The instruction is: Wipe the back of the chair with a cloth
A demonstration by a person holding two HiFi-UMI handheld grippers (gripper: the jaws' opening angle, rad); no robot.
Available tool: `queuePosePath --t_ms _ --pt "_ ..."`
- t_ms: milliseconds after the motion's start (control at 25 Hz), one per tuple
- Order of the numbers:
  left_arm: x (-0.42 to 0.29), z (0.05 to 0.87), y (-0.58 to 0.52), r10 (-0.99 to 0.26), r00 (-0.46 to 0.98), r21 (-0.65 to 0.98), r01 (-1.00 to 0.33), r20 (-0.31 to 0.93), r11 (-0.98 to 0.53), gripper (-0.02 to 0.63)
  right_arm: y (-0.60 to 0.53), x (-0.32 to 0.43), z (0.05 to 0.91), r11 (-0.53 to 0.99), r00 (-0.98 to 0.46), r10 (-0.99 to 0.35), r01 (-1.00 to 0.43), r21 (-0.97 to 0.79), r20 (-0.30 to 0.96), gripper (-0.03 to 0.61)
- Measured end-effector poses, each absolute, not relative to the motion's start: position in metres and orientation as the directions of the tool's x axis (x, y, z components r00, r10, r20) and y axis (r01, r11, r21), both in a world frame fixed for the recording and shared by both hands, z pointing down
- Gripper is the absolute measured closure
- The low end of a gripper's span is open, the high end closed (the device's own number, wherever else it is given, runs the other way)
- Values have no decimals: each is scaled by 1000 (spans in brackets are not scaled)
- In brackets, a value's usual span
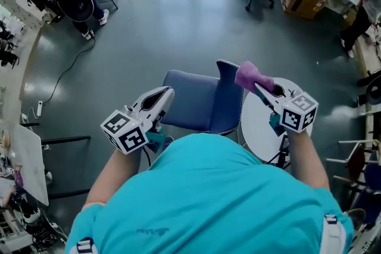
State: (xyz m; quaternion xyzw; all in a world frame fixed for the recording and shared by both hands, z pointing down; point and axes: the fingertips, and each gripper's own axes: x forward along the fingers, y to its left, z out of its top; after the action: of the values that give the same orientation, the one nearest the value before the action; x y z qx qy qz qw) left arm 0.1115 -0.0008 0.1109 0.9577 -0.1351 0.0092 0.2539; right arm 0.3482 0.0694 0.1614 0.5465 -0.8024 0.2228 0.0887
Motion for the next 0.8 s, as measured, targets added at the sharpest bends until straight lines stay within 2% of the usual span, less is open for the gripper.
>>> queuePosePath --t_ms 160,480,800 --pt "107 143 -17 -202 972 476 -236 122 -847 620 61 339 200 314 -360 -781 -933 -176 510 522" --pt "95 195 -35 -200 966 514 -256 163 -818 620 18 355 263 507 -297 -599 -859 65 744 520" --pt "74 236 -46 -237 946 560 -321 220 -764 620 -54 377 327 603 -241 -487 -788 124 840 522"
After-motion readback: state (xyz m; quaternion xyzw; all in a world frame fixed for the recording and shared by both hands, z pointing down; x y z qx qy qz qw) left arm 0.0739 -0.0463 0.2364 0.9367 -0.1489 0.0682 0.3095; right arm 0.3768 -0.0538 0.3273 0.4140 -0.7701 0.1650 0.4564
